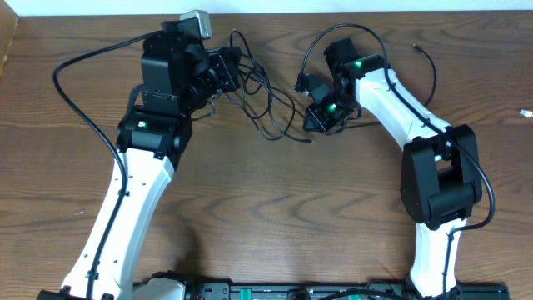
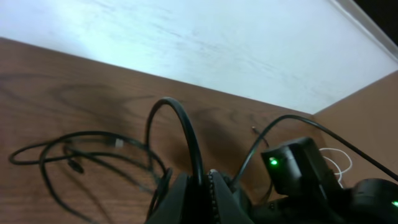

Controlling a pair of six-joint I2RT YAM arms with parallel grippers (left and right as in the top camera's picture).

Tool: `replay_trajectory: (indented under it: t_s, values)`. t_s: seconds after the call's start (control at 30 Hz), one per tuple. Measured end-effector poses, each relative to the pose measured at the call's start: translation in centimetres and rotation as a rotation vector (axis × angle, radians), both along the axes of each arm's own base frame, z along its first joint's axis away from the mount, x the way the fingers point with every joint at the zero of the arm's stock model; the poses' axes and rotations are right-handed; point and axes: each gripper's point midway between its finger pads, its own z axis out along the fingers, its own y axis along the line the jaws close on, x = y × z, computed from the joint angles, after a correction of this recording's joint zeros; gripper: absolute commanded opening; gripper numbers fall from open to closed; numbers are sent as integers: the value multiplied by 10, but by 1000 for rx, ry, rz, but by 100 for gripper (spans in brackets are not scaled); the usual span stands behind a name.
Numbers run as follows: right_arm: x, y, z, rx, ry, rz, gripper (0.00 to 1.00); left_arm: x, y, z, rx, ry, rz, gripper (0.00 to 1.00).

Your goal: Untangle cables

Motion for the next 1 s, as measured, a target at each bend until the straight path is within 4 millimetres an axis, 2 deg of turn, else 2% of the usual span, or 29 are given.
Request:
replay_trajectory:
  t_s: [0.2,0.27,0.33,0.4,0.53,0.57,0.63,0.67,0.73,0.87,1.0]
  values:
    - [4,-13,3,0,9,-37,1,-1,22,-15,16,68,54,7]
    - [9,-22,11,5,-7,-59,1,-2,32,-23,33,102,89,7]
    - [15,-30,28,21,-44,-81,1,-3,41,-31,54,133,126,8]
    - [20,-39,55,43,-103,-104,1,-5,50,-39,80,165,164,8]
    - [25,-59,134,112,-284,-164,1,-10,65,-52,135,215,237,7]
    - [26,-69,163,134,-356,-190,1,-11,69,-55,149,225,254,8]
    - [23,-85,204,167,-455,-241,1,-14,78,-60,182,246,296,7]
    - [22,-91,216,177,-482,-261,1,-14,80,-61,190,251,305,7]
    - [18,-113,252,208,-565,-332,1,-16,85,-64,209,263,327,7]
    - [9,-146,291,261,-632,-460,1,-19,83,-67,223,273,323,7]
    - [10,-190,302,253,-637,-640,1,-19,94,-69,245,281,366,8]
